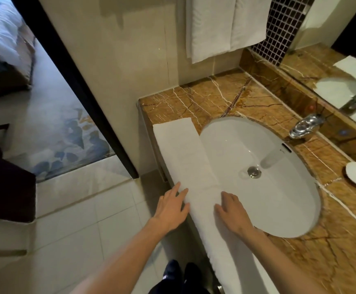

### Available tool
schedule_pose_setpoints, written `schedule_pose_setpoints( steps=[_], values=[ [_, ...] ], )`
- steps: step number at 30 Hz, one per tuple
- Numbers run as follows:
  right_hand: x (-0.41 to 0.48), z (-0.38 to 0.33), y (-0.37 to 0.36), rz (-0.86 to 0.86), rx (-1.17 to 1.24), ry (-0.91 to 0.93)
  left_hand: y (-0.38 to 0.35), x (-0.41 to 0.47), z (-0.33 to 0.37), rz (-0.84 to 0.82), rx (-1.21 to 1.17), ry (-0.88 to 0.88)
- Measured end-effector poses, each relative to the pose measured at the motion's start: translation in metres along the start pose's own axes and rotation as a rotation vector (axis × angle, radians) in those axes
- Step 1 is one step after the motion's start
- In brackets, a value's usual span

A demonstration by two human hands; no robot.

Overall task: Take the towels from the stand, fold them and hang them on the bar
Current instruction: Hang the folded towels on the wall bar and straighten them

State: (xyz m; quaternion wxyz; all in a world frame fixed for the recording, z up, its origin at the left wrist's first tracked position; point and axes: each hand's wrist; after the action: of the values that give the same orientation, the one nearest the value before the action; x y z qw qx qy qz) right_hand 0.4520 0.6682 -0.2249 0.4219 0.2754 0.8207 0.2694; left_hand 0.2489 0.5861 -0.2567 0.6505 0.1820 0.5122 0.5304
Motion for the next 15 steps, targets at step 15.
schedule_pose_setpoints(
  steps=[15],
  values=[
    [0.032,-0.002,0.022,0.05,0.514,-0.203,0.013,0.011,0.029,0.096,-1.308,0.332]
  ],
)
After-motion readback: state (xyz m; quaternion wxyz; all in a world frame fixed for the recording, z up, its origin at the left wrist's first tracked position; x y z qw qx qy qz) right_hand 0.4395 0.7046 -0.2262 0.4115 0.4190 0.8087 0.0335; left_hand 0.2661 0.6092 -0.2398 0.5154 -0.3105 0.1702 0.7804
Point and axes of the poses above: each hand's wrist, its own x-axis towards the middle knuckle, its own y-axis out of the back of the hand, z = x × y, and after that the axes turned 12 degrees about -z, right-handed
